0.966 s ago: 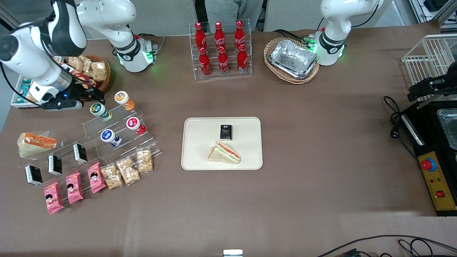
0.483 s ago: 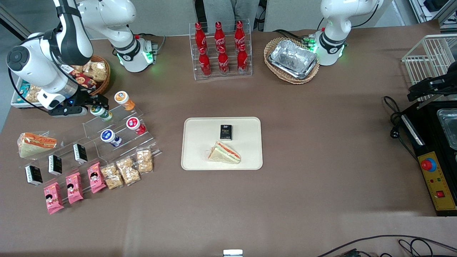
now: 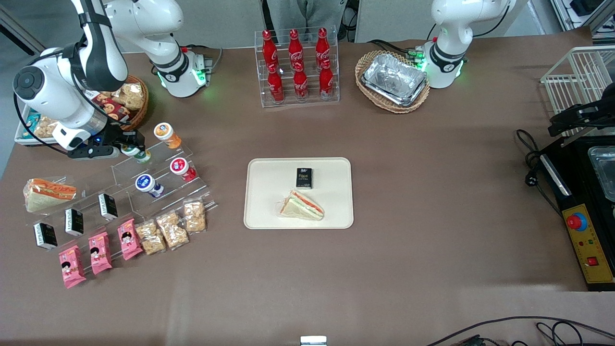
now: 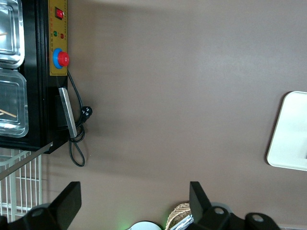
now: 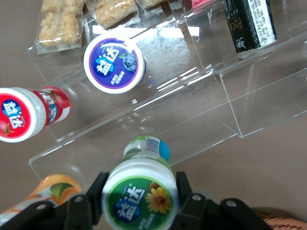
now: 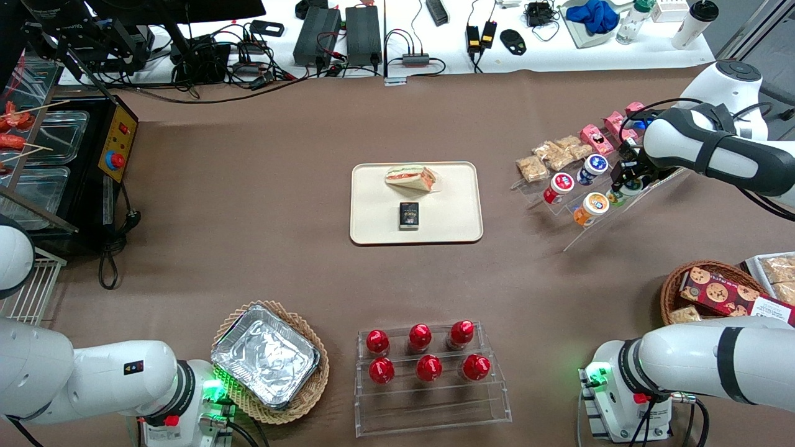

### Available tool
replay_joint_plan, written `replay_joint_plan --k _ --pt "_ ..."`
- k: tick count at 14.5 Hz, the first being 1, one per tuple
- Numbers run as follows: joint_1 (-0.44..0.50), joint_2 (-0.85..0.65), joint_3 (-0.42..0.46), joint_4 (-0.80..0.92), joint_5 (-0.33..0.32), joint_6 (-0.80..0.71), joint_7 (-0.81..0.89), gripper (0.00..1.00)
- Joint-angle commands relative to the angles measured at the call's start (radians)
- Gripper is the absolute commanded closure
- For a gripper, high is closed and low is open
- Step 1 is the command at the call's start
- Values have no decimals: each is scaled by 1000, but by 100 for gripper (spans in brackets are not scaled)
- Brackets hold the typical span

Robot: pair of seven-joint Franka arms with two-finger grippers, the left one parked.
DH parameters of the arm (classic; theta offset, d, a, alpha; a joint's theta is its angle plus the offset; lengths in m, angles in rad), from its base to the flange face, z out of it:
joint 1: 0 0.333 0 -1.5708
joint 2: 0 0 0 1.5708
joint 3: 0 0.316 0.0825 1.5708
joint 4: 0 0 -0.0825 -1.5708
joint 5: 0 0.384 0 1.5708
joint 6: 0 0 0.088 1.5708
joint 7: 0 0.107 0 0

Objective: Place green gum on tray
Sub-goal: 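Lower the right gripper and grasp the green-labelled bottle, then lift the bottle and carry it over to the cream tray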

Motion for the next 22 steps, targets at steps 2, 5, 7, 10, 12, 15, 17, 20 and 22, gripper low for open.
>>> replay_joint_plan --k 2,5,7,10,12,15,17,20,22 --pt "1 12 7 8 -28 10 24 54" --pt "0 -29 7 45 -28 -62 18 59" --pt "0 -51 7 147 -28 -216 13 59" --pt "6 -43 13 339 -21 -451 18 59" --pt "30 -39 49 451 -3 -571 33 59" --pt "40 -30 157 554 85 -666 220 59" --pt "40 -13 256 582 155 -667 358 59" --pt "40 79 402 635 223 -621 550 59" --pt "41 154 477 642 234 -525 640 59"
